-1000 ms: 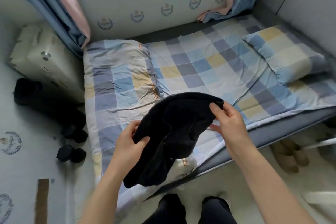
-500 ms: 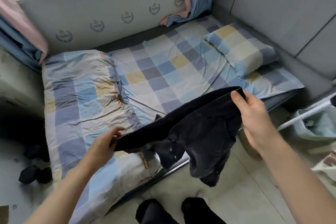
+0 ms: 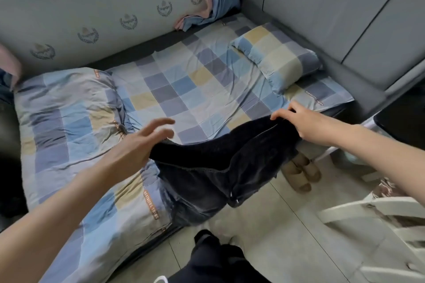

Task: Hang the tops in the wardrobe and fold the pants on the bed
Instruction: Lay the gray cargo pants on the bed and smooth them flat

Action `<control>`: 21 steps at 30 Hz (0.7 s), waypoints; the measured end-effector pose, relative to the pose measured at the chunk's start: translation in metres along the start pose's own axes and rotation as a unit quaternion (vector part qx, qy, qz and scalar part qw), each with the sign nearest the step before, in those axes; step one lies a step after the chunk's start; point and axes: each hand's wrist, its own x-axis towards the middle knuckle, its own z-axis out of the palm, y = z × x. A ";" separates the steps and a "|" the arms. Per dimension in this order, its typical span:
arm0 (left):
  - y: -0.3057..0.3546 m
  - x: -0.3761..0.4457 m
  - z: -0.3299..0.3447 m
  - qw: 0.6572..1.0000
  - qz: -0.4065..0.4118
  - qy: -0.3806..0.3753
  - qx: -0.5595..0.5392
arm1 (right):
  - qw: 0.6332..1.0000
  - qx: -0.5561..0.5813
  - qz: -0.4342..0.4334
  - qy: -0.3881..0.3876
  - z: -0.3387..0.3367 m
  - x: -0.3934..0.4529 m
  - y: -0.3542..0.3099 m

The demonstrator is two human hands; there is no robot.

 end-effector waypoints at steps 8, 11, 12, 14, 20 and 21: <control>-0.031 0.018 0.021 0.980 0.098 -0.148 0.087 | 0.996 -0.082 0.018 -0.033 -0.014 0.040 0.045; -0.046 0.029 0.023 0.983 0.072 -0.166 0.041 | 0.997 -0.062 0.027 -0.035 -0.033 0.065 0.057; -0.053 0.032 0.022 0.984 0.051 -0.166 0.023 | 0.997 -0.068 0.015 -0.036 -0.039 0.073 0.058; -0.072 0.041 0.018 0.982 0.017 -0.189 0.013 | 0.995 -0.094 -0.018 -0.017 -0.048 0.090 0.059; -0.120 0.063 0.006 0.986 -0.077 -0.148 -0.023 | 0.987 -0.137 -0.075 0.044 -0.063 0.121 0.068; -0.126 0.068 0.003 0.988 -0.100 -0.113 -0.038 | 0.986 -0.125 -0.094 0.060 -0.063 0.125 0.071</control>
